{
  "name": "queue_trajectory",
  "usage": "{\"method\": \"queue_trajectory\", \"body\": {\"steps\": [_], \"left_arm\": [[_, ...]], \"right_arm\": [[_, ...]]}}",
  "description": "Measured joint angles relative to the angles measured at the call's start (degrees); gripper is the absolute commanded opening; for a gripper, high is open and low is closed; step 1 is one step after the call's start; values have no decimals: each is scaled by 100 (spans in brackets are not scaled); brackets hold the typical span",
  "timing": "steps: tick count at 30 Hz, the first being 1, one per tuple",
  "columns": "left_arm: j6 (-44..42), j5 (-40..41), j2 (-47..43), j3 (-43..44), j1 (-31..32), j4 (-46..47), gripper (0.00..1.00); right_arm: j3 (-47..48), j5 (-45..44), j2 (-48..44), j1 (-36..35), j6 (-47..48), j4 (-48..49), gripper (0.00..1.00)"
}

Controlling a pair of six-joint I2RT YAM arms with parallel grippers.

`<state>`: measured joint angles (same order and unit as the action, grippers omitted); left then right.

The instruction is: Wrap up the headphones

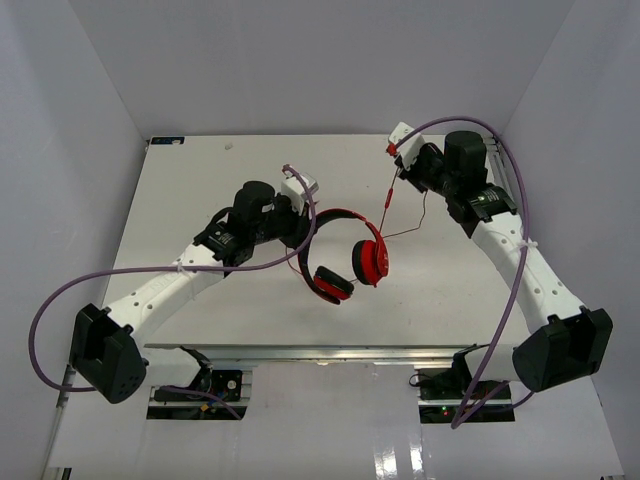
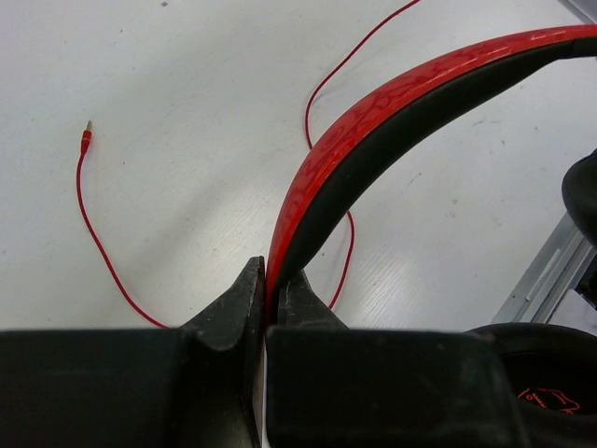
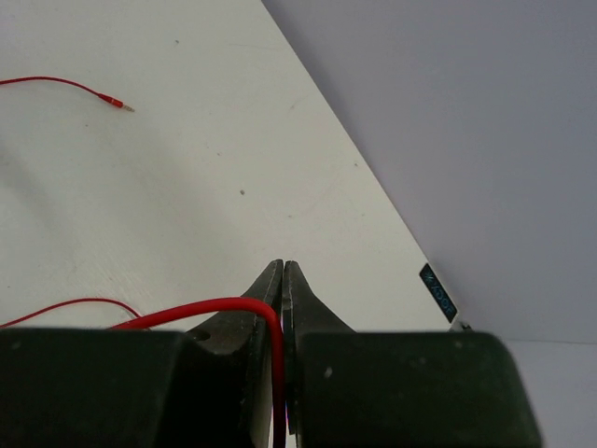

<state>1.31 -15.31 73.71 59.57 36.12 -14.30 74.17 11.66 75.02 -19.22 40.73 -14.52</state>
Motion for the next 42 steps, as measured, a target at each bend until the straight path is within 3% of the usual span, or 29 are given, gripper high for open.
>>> {"method": "queue_trajectory", "body": {"steps": [14,22,24,30,36,42], "left_arm": [[-118,-557,-181,73,21,13,0],[347,-780,-181,693,28,63,0],[600,-819,-181,796,30,254,0],[1714,-811,-164,1015,101,1065,0],[2788,-480,275,1861,288,1875,0],[3811,454,626,2179,440,2359,0]], "right_arm": [[-30,1280,637,84,-842,27,8],[-447,2838,1021,162,-1774,436,8],[-587,3367,1052,174,-2196,754,13],[-1405,5041,1137,201,-4417,2845,30],[-2113,5803,1473,159,-7468,6172,34],[-2175,5887,1531,6,-8930,7987,34]]}}
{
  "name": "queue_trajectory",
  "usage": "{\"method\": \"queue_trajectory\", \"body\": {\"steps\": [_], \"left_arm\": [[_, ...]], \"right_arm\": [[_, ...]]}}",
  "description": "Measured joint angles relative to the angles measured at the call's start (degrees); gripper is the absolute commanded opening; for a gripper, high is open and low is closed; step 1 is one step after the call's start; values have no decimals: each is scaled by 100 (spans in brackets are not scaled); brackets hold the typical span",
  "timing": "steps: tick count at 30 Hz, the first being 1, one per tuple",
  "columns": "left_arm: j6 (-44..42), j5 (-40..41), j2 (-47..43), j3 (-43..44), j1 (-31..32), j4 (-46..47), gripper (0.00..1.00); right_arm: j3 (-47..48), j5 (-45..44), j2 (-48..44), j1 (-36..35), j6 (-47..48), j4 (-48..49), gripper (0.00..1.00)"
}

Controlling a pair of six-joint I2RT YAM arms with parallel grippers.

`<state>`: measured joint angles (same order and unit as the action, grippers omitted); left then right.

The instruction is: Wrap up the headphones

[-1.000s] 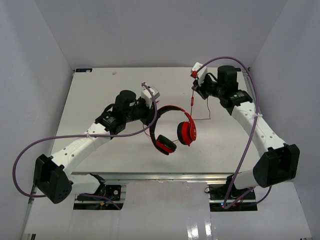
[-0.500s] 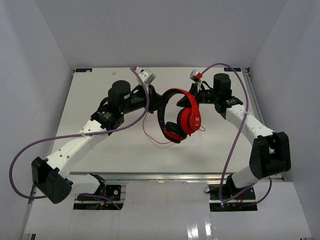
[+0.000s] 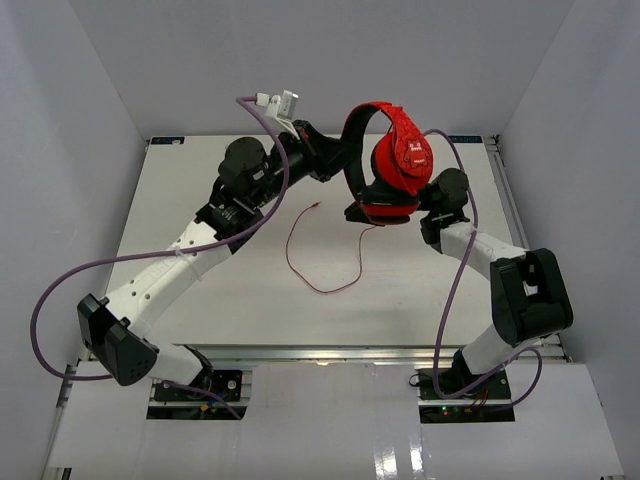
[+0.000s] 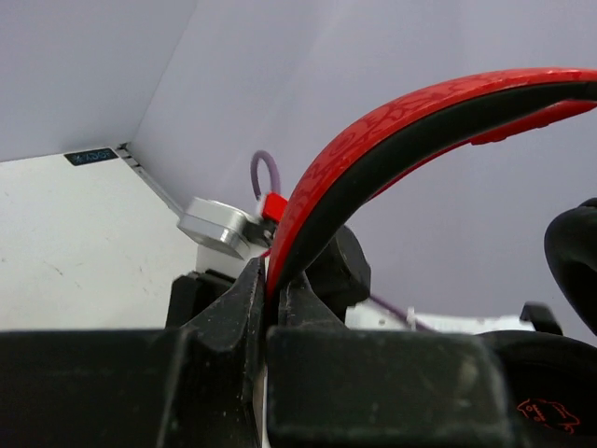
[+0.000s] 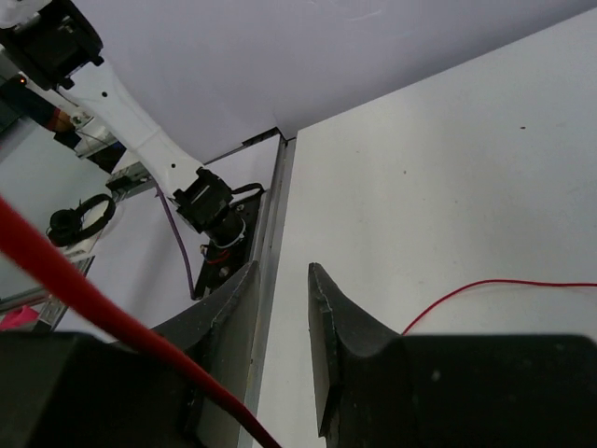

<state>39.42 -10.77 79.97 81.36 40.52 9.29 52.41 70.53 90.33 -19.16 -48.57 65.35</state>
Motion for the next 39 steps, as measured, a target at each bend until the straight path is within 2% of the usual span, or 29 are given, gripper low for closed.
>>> {"method": "queue_trajectory", "body": {"steps": [6,10,13,19,21,24,29,35,39], "left_arm": [[973,1548,145,0,29,84,0],[1478,2562,200,4,38,-1,0],[1695,3289,203,24,55,-203,0],[1583,4685,207,244,57,-645,0],[1381,5134,208,309,53,-706,0],[787,5727,248,404,42,-739,0],[-829,6498,564,455,-19,-305,0],[-2811,6664,1112,209,-119,83,0],[-3451,6194,1206,-330,-126,-172,0]], "right_arm": [[-499,-204,-17,-223,-713,648,28],[-639,-343,28,-533,-1020,738,15],[-751,-404,18,-706,-1019,812,8],[-1072,-574,-394,-745,-272,504,8],[-1089,-643,-694,-753,257,12,8],[-1008,-830,-1252,-845,1438,-1324,8],[-286,-1643,-1869,-1270,3718,-4139,8],[1095,-3735,-2146,-1794,6372,-6885,8],[1550,-5609,-2322,-2154,7887,-7614,8]]}}
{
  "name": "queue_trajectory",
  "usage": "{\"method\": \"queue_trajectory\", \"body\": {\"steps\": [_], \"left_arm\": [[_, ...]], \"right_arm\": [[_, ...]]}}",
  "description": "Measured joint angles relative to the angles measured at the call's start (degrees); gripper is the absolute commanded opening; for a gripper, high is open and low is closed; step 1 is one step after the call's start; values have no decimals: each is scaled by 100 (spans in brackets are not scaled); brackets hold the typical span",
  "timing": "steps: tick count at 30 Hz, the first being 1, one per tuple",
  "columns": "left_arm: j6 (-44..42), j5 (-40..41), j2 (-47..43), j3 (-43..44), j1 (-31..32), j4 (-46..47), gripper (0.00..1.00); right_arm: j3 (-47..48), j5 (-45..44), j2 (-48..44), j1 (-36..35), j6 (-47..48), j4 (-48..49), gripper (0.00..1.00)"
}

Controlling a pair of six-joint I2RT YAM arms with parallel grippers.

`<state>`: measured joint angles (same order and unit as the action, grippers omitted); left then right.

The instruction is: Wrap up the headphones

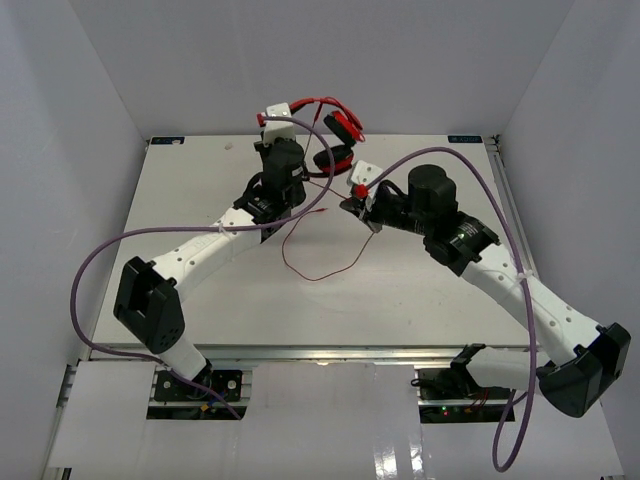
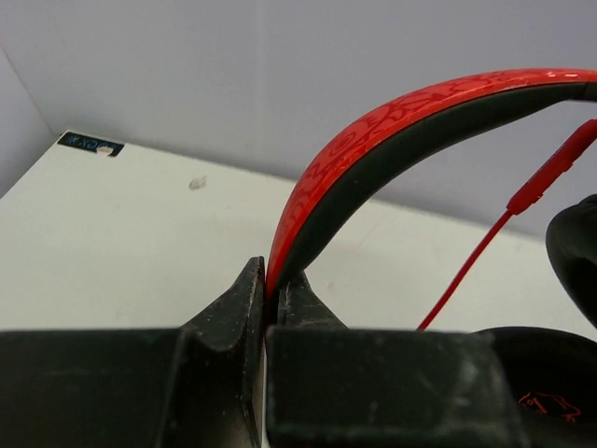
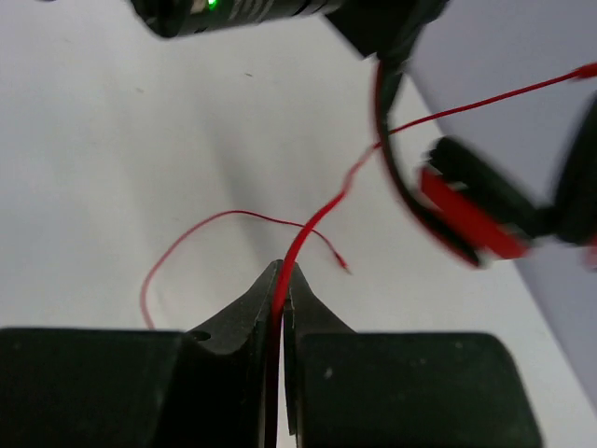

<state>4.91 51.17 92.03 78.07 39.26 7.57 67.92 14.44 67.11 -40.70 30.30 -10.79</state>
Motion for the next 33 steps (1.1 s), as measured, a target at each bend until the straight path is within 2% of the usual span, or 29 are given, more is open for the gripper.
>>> {"method": "queue_trajectory", "body": {"steps": [7,10,14,20,24,27,29,33], "left_arm": [[-519,-1781,-257,-1066,119,-501,0],[-744,-2747,-840,-1673,189,-594,0],[-1027,-3724,-1642,-2051,196,-591,0],[-1119,-4663,-2486,-2249,170,-428,0],[-705,-5078,-2598,-2278,168,-329,0],[-117,-5510,-2567,-2231,162,-236,0],[313,-5797,-2483,-2062,164,-138,0],[1329,-6085,-2202,-1576,188,361,0]], "right_arm": [[-128,-2199,60,-161,1918,46,8],[-314,-2505,210,-54,2260,281,8],[-510,-2418,384,378,2256,506,8],[-507,-853,620,1675,1533,620,8],[-507,885,735,2568,800,663,8],[-522,2575,950,2885,-39,969,9],[-608,3586,1157,2914,-716,1586,10],[-1355,4913,1476,2752,-3601,4280,14]]}}
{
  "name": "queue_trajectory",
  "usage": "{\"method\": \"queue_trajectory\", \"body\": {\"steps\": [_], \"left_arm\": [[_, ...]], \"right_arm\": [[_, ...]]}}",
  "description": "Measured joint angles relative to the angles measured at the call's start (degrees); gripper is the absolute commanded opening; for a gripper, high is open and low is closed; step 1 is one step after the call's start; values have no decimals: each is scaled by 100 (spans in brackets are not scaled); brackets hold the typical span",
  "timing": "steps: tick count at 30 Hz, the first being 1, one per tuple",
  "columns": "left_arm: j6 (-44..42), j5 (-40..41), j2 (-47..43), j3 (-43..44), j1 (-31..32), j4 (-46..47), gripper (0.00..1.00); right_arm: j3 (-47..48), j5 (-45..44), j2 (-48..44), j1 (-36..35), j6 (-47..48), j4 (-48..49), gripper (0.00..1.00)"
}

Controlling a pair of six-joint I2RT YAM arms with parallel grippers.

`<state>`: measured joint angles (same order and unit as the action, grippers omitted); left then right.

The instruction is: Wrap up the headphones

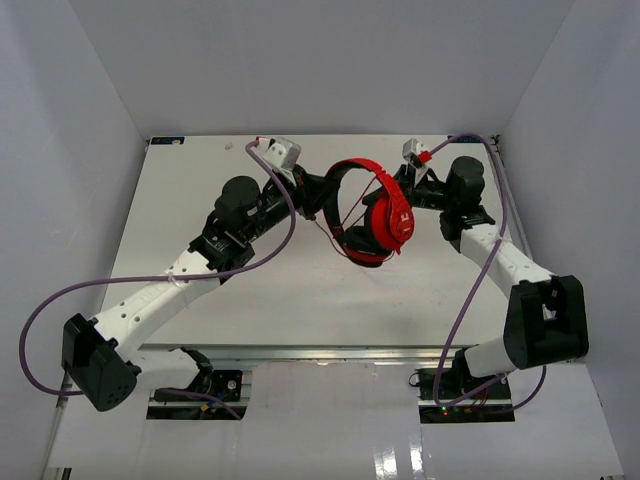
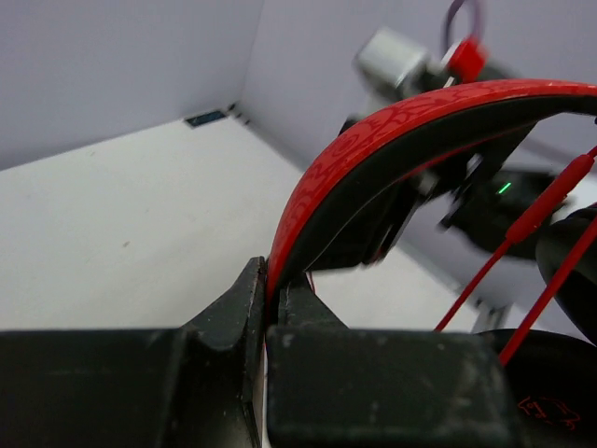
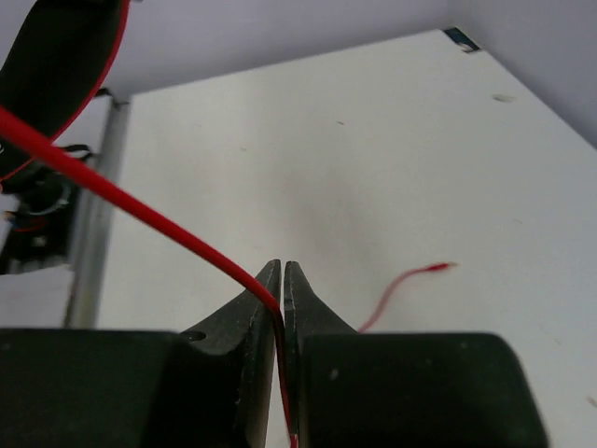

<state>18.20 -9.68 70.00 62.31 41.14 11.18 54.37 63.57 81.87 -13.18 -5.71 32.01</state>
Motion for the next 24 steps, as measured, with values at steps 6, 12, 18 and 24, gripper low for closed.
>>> {"method": "queue_trajectory", "body": {"steps": [6,12,18,24], "left_arm": [[1126,533,85,430,287,931,0],[2034,1963,179,846,450,1324,0],[2739,3596,710,1358,431,1064,0],[2130,4671,1234,1880,435,623,0]], "right_arm": [[-133,553,821,-303,-3388,2949,17],[-234,529,1008,-546,-4819,3867,15],[-731,465,601,-1079,-4772,4061,8],[-1093,389,-251,-1194,-4053,3748,8]]}}
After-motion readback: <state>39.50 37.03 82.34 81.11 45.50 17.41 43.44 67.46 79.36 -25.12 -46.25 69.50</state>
